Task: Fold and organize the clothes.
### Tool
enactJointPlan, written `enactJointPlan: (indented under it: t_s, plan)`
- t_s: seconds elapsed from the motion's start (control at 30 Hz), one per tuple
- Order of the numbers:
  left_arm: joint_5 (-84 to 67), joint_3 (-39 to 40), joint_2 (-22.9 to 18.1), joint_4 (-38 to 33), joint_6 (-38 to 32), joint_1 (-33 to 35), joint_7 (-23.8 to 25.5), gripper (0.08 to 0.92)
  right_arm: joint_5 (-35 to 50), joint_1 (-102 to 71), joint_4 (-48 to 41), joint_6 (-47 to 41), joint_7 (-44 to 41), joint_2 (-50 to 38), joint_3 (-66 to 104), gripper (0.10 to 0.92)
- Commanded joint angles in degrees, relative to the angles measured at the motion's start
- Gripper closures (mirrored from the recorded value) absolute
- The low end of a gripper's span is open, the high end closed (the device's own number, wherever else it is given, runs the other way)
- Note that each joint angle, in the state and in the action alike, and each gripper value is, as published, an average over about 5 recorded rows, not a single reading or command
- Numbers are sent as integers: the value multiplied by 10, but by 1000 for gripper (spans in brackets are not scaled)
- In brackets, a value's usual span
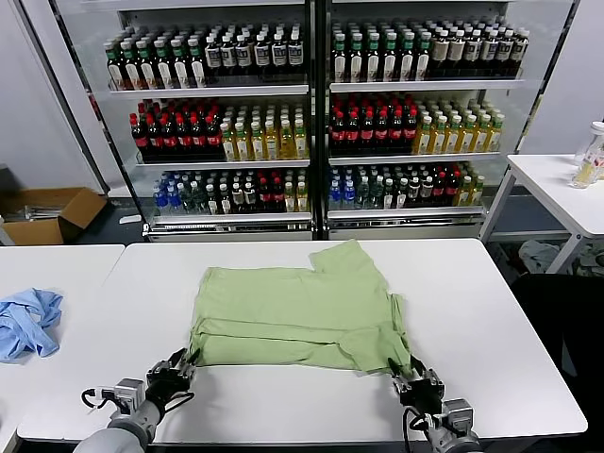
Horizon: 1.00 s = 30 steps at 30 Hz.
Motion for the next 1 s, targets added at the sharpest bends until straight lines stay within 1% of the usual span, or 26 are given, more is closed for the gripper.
enactJointPlan:
  t_s: [0.03,0.23,0.37,0.5,0.67,0.83,1.0]
  plan:
    - [2,6,-2,4,6,4,-1,719,3,-2,-7,2,1,3,0,621]
    - [0,2,0,3,7,2,0,878,2,5,-10,3,-6,1,5,794]
    - [-8,-6,2,-9,11,9,0,910,7,5,-8,2,-13,-8,20,887]
    - [-16,-12,2,-33,15,26,-2,911,14,-13,14,0,-21,-19,39,903]
    - [-33,-29,10,-92,40,67,-13,911,9,-72,76,-5,-30,-31,64,903]
    - [-33,-49,17,-142,57,125,-20,911,-16,-132,113,-2,-31,-40,85,903]
    - [-28,-67,20,-161,54,172,-24,911,-54,-195,135,8,-34,-41,89,903]
